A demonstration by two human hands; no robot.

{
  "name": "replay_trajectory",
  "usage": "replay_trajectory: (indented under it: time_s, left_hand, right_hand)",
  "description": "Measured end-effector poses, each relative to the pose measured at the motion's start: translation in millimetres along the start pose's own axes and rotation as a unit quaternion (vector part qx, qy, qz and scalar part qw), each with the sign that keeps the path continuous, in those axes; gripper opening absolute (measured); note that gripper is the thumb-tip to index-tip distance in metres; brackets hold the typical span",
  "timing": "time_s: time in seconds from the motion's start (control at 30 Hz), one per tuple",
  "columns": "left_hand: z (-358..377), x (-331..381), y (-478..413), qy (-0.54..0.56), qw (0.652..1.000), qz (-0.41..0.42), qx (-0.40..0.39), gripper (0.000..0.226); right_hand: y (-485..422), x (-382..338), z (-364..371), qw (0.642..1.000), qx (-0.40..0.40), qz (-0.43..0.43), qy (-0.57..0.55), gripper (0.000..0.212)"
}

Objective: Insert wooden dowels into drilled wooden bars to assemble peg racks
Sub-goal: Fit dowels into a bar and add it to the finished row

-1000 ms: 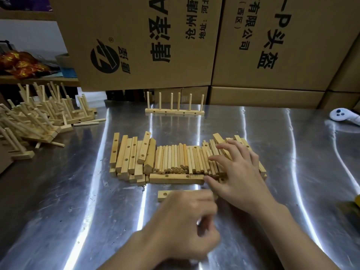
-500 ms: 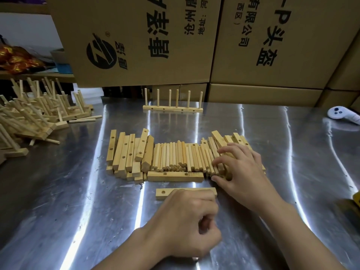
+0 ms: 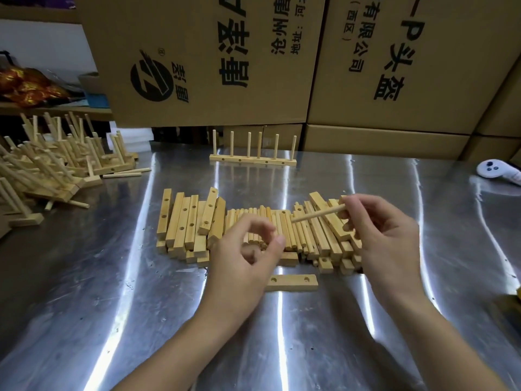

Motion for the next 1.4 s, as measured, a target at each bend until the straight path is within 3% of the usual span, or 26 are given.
replay_trajectory:
  time_s: [0.13, 0.33, 0.8, 1.0, 1.13, 1.23, 1.3, 1.4]
  left_hand:
    - [-8.1, -8.8, -8.0, 0.092, 0.994, -0.061, -0.027, 0.037]
    - [-15.5, -13.0, -10.5, 0.099, 0.993, -0.053, -0.023, 0.018]
    - [-13.8, -17.0, -11.4, 0.062, 0.998, -0.017, 0.001, 0.014]
    - [-8.8, -13.6, -11.0, 0.01, 0.999, 0.019, -0.044, 0.009]
    - [-4.7, -14.5, -11.7, -0.08, 0.991, 0.059, -0.094, 0.016]
    - [-9.9, -17.2, -13.6, -0.226, 0.962, 0.114, -0.104, 0.016]
    - [-11.2, -19.7, -12.3, -0.338, 0.914, 0.163, -0.154, 0.028]
    - [-13.7, -26.7, -10.5, -0.423, 0.862, 0.171, -0.221, 0.044]
  right_hand:
    - [4.5, 12.9, 10.6, 0.992, -0.003, 0.079, -0.102, 0.028]
    - [9.9, 21.5, 22.4, 0.984, -0.023, 0.094, -0.148, 0.028]
    - [20.1, 17.8, 35.4, 0.971, -0.11, 0.116, -0.175, 0.025]
    - [21.8, 13.4, 36.4, 0.977, -0.119, 0.095, -0.151, 0.018]
    - [18.5, 7.5, 33.7, 0.984, -0.137, 0.07, -0.094, 0.012]
    - [16.1, 4.9, 31.7, 0.984, -0.172, 0.041, -0.015, 0.007]
    - [16.8, 7.2, 30.4, 0.982, -0.182, 0.024, 0.036, 0.008]
    - [21.7, 11.3, 34.4, 0.975, -0.211, 0.009, 0.074, 0.011]
Point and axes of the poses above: each hand's wrist, its own y-axis away from the middle knuckle, its own z-axis out of the palm, x = y × z, the point moved 5 cm from there along -y, towards the middle knuckle, and after that the axes turned 15 degrees about -y, right-handed, at the moved point
